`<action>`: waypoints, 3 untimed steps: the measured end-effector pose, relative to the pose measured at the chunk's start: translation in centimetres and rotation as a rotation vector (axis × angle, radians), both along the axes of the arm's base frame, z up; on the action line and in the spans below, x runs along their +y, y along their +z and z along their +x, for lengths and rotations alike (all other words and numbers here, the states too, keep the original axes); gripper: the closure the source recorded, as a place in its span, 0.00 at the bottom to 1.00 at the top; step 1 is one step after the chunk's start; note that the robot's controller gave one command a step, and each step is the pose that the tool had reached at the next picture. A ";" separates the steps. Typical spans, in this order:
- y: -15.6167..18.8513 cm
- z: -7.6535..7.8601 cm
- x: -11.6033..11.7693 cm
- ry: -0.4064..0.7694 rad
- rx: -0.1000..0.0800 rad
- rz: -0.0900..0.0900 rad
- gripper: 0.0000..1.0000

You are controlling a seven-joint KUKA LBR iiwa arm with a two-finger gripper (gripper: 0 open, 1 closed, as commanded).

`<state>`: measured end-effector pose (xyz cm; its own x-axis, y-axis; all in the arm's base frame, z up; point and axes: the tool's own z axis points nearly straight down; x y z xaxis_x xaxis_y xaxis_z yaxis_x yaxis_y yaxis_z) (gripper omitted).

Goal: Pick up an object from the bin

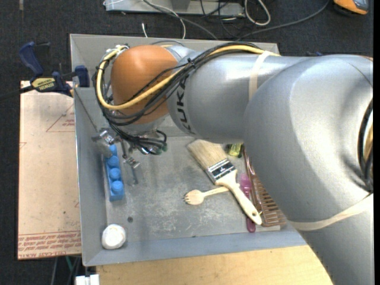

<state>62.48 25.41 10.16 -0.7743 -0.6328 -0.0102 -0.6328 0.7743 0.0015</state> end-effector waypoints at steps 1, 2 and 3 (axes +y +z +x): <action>0.2 0.6 -0.7 0.257 -0.014 0.001 0.00; -3.2 0.2 -0.7 0.156 -0.002 -0.002 1.00; -3.1 0.2 -0.7 0.156 -0.002 -0.002 1.00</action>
Offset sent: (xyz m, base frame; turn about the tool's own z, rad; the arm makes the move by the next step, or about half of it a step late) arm 0.0015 -0.0055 -0.0316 -0.1579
